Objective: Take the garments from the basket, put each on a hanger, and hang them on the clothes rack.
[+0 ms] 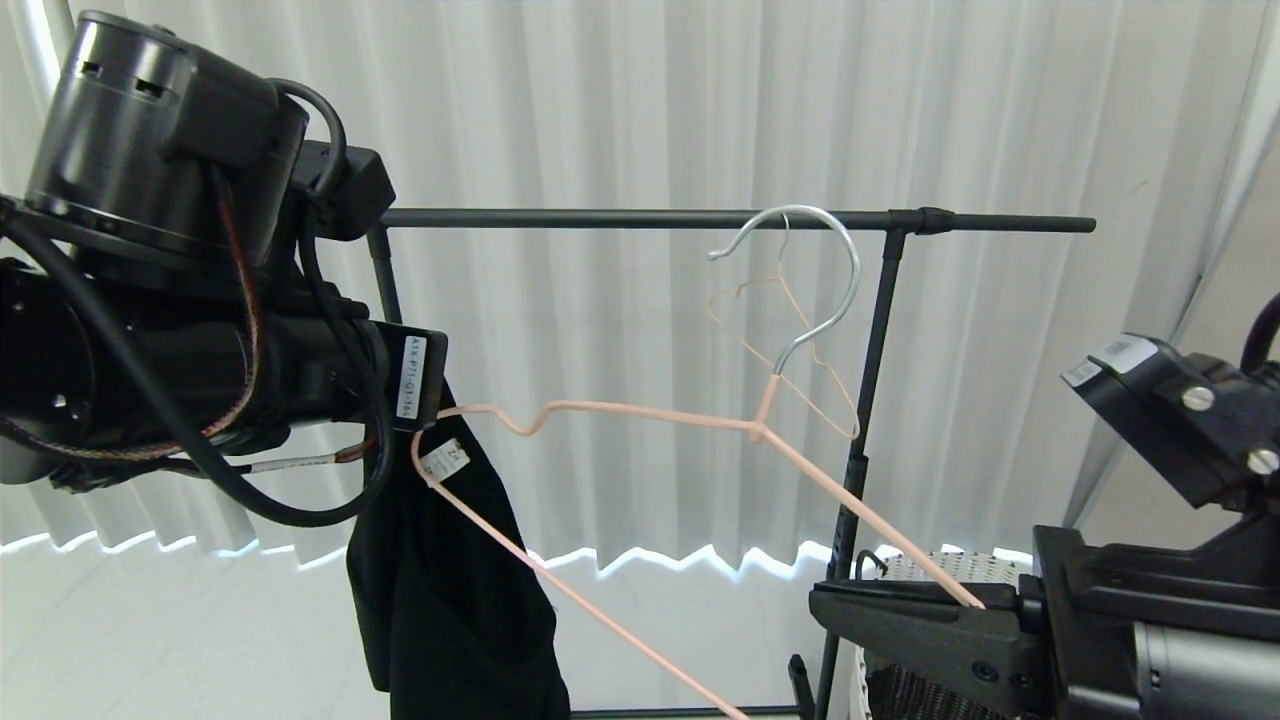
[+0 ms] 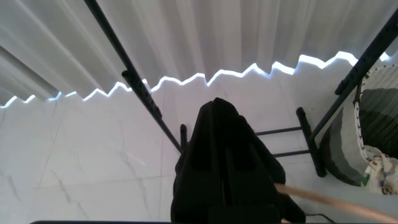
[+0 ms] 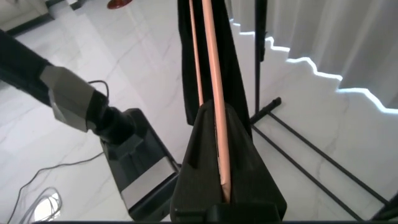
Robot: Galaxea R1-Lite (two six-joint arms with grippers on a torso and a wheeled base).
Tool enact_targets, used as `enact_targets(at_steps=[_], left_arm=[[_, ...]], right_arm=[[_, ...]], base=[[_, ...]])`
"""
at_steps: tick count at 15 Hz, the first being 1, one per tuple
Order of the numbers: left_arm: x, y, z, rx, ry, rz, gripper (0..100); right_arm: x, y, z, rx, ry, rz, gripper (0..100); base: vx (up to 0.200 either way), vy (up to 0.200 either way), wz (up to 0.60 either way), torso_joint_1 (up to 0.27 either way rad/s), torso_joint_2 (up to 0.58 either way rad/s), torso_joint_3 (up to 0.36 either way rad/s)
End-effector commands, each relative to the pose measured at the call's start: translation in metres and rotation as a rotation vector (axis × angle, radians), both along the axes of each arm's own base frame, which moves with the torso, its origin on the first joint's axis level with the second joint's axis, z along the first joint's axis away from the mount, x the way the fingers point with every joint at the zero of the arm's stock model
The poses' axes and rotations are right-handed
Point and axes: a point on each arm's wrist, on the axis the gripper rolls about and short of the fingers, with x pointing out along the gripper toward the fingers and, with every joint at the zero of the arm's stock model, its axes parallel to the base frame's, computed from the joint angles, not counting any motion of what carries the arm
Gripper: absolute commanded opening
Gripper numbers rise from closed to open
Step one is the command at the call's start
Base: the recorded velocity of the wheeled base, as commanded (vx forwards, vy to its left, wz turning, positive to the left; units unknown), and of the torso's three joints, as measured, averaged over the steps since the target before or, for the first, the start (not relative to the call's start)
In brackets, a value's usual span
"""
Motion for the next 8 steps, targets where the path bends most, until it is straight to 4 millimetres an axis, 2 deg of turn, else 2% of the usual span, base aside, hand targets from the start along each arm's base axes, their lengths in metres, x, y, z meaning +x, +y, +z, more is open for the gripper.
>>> enact_targets(at_steps=[1, 8], left_arm=[[-0.0032, 0.0019, 0.0028, -0.006, -0.010, 0.000, 0], [-0.0110, -0.0057, -0.0016, 0.003, 0.002, -0.045, 0]], right_arm=[[0.0052, -0.0011, -0.0007, -0.005, -0.002, -0.025, 0], [0.0037, -0.0005, 0.0026, 0.013, -0.021, 0.001, 0]], base=[[0.000, 0.000, 0.00, 0.000, 0.00, 0.000], [0.000, 0.000, 0.00, 0.000, 0.00, 0.000]])
